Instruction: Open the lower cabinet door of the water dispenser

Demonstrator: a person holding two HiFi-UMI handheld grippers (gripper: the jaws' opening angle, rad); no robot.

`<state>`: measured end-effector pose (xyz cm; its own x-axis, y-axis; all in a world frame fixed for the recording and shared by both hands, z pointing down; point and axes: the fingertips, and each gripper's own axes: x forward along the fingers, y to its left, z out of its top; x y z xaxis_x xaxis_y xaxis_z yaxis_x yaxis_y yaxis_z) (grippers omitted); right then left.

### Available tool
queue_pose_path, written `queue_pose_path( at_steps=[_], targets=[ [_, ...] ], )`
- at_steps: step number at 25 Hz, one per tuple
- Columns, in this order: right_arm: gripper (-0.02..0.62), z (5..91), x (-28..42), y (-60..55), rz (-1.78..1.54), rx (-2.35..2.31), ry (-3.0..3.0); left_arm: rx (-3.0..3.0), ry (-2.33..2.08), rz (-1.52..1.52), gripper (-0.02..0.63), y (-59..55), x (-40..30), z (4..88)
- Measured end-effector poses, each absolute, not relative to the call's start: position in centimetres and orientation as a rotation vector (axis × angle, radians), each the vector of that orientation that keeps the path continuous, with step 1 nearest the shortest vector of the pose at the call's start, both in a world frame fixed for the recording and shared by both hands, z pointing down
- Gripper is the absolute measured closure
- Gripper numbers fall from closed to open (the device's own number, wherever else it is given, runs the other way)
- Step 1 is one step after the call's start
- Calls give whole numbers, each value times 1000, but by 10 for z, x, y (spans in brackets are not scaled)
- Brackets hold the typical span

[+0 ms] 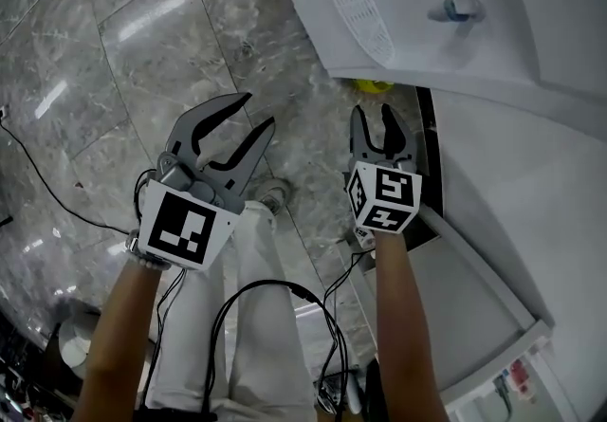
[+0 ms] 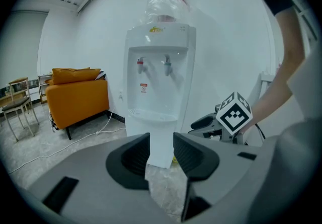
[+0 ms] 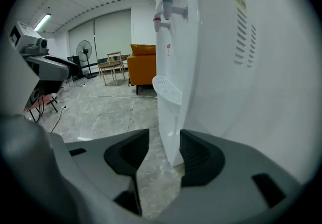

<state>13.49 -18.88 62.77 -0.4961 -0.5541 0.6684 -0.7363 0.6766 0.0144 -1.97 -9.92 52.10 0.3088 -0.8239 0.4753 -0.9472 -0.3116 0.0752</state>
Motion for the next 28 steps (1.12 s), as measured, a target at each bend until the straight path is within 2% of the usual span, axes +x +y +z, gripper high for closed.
queue_pose_path(
  at_steps=[16, 28],
  targets=[
    [390, 700, 153, -241, 406, 1079, -2112, 2219, -1583, 536, 462, -103, -17, 550],
    [405, 710, 147, -261, 430, 1134, -2112, 2214, -1589, 524, 460, -103, -23, 557]
  ],
)
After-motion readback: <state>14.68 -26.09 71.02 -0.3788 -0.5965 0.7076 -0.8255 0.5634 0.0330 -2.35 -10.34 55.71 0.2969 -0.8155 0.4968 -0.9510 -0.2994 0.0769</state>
